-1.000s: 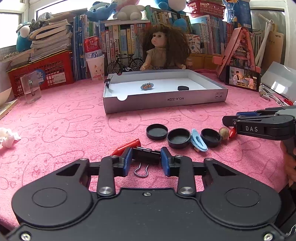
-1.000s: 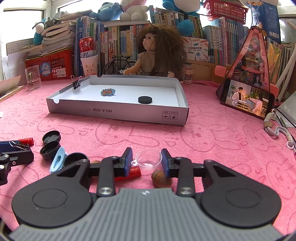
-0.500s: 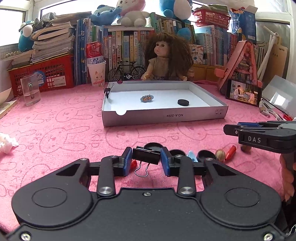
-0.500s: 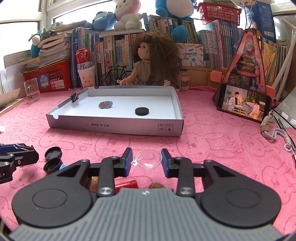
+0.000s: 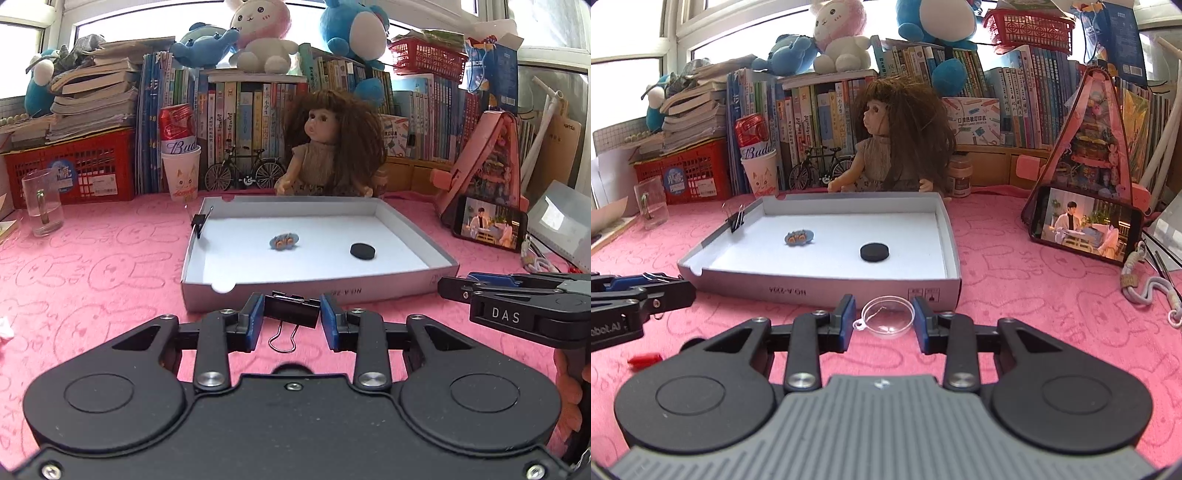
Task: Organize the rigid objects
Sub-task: 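Carry the binder clip and clear cup over the white tray with both tools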
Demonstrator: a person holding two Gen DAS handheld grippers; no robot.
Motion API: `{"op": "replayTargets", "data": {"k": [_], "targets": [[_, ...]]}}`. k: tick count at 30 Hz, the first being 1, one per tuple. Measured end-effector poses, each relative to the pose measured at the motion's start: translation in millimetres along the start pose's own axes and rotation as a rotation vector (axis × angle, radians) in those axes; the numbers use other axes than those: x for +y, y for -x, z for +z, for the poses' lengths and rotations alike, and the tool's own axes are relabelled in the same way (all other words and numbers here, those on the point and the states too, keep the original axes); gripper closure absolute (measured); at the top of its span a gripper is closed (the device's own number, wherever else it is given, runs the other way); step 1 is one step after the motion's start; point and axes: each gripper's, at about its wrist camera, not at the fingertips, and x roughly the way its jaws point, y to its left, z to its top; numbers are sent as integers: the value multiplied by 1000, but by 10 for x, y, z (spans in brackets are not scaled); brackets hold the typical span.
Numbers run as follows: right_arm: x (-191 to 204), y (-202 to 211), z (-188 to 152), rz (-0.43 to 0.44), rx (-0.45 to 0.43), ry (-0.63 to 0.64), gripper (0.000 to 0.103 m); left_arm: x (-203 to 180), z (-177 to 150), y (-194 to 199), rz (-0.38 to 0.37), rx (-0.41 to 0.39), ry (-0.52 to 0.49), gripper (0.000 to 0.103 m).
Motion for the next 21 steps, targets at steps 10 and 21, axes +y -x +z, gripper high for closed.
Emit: {"op": "replayTargets", "data": {"k": [10, 21], "targets": [[-40, -271, 309, 1, -6, -41, 65, -53, 367, -546, 5, 29, 37, 71], [-91, -747, 496, -2, 39, -76, 65, -13, 562, -1141, 71, 75, 74, 71]]}}
